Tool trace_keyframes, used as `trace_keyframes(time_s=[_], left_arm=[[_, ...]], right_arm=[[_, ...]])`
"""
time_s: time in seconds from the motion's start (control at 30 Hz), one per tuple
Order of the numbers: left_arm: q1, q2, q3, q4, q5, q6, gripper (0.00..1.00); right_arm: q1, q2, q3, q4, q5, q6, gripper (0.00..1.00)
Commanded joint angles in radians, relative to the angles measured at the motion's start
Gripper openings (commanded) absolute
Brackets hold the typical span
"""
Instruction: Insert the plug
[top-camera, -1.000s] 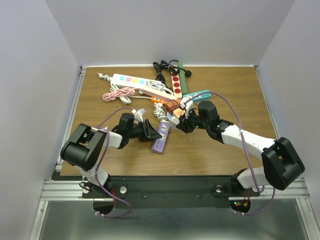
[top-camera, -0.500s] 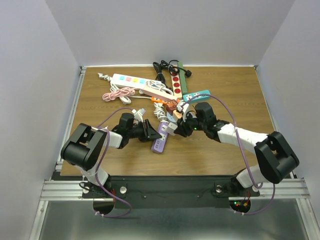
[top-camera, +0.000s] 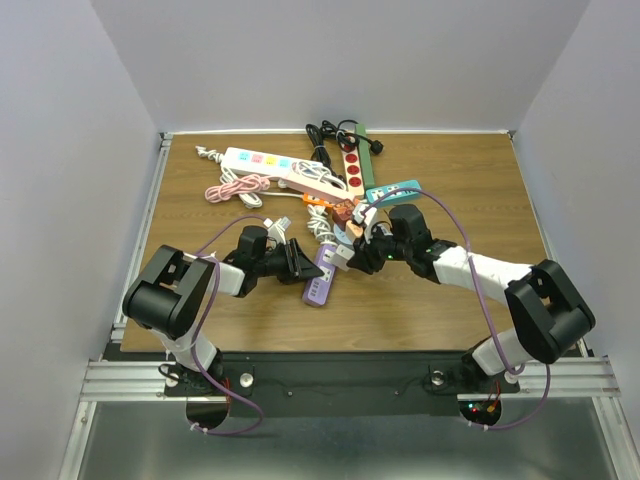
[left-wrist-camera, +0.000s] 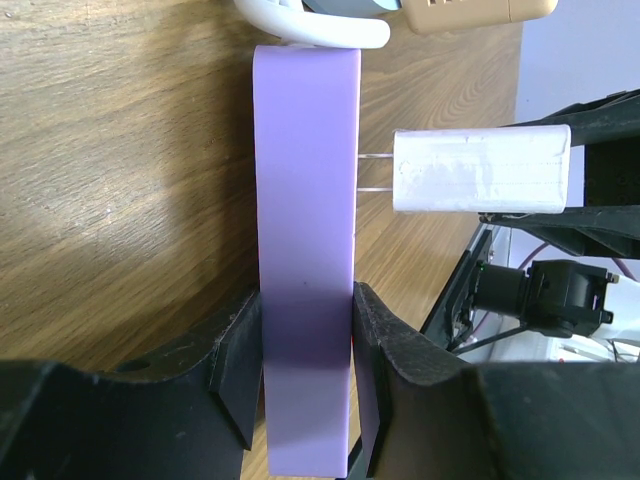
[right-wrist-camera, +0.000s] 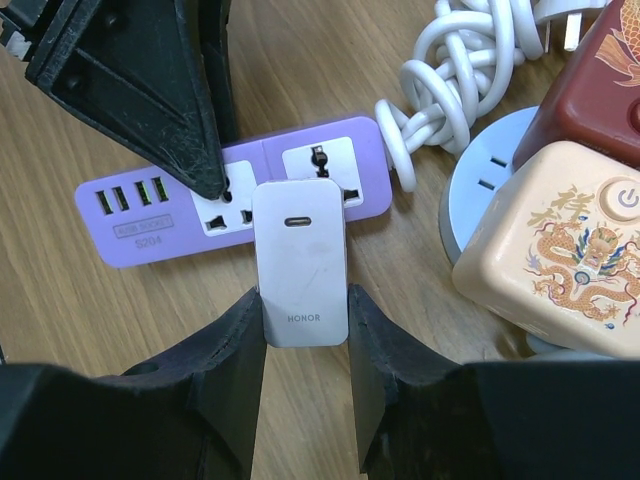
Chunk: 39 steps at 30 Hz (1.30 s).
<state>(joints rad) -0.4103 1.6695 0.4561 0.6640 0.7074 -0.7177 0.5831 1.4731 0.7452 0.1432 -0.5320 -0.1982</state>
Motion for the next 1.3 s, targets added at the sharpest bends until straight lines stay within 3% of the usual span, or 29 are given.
trace_keyframes(time_s=[0.0,0.97,1.07,1.1,1.2,1.23,1.27], left_arm=[[-0.025,0.105,-0.085,-0.319,-0.141,0.127,0.00],[-0.019,0.179,-0.080,-0.276,-0.014,0.098,0.00],[-0.019,0.180,-0.065,-0.316,-0.026,0.106,0.00],[-0.018,0.167,-0.036,-0.396,-0.075,0.121,0.01],[-0.018,0.121,0.004,-0.501,-0.141,0.149,0.14],[-0.018,0.110,0.018,-0.533,-0.163,0.158,0.25],[-0.018,0.102,0.033,-0.567,-0.187,0.176,0.30]], right_arm=[[0.001,0.007,0.046,0.070,0.009,-0.027,0.00],[0.001,0.030,0.045,0.027,0.038,-0.020,0.01],[0.001,0.012,0.043,0.006,0.069,-0.023,0.01],[0.001,0.007,0.046,-0.001,0.076,-0.023,0.01],[0.003,-0.008,0.048,-0.010,0.076,-0.027,0.01],[0.001,-0.011,0.048,-0.011,0.076,-0.027,0.01],[0.003,-0.013,0.048,-0.011,0.079,-0.027,0.01]])
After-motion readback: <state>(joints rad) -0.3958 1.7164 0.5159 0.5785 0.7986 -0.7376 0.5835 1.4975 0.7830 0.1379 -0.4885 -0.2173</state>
